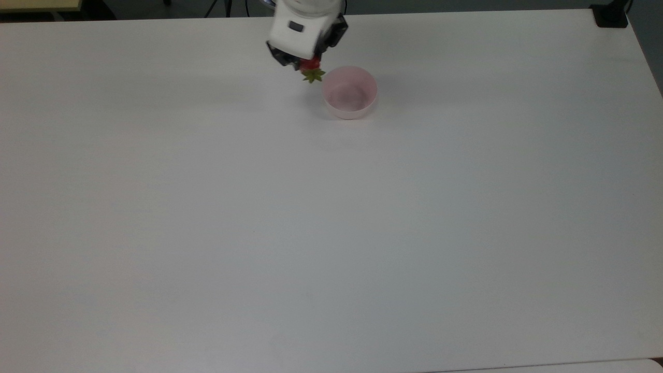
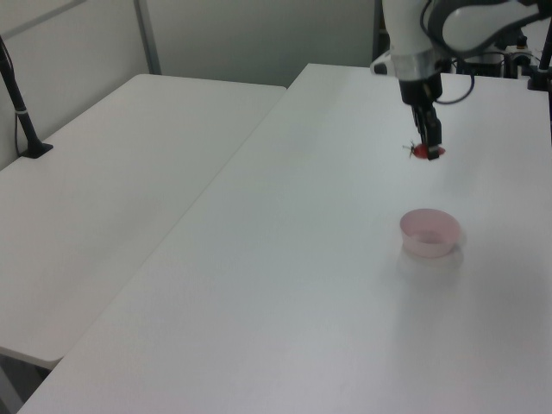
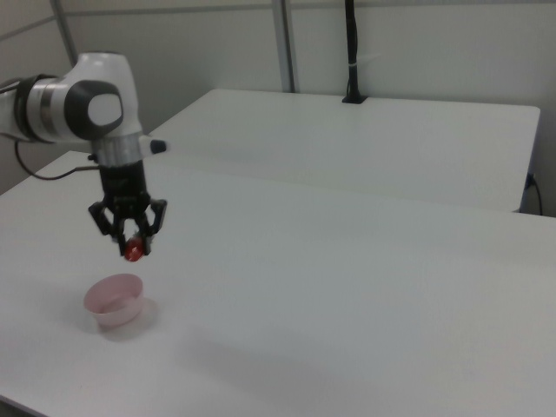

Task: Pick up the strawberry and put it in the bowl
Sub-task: 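Lower the strawberry into the pink bowl and open the gripper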

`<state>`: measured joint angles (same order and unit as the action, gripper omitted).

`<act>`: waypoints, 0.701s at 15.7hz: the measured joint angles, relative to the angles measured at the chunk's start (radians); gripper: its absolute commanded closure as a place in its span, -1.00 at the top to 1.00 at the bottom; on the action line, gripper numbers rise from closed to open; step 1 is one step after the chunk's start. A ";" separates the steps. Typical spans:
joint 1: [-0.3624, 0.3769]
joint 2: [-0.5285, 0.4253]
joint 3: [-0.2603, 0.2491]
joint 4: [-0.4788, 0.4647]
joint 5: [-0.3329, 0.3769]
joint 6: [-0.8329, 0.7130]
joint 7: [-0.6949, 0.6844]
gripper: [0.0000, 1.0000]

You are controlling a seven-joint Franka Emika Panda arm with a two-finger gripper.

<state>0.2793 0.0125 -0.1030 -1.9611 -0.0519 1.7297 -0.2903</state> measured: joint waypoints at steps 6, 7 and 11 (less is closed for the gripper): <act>0.001 0.045 0.107 -0.121 -0.045 0.046 0.106 0.21; 0.002 0.067 0.112 -0.124 -0.045 0.064 0.138 0.69; 0.010 0.133 0.124 -0.122 -0.049 0.123 0.262 1.00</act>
<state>0.2891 0.1459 0.0212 -2.0828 -0.1011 1.8524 -0.0285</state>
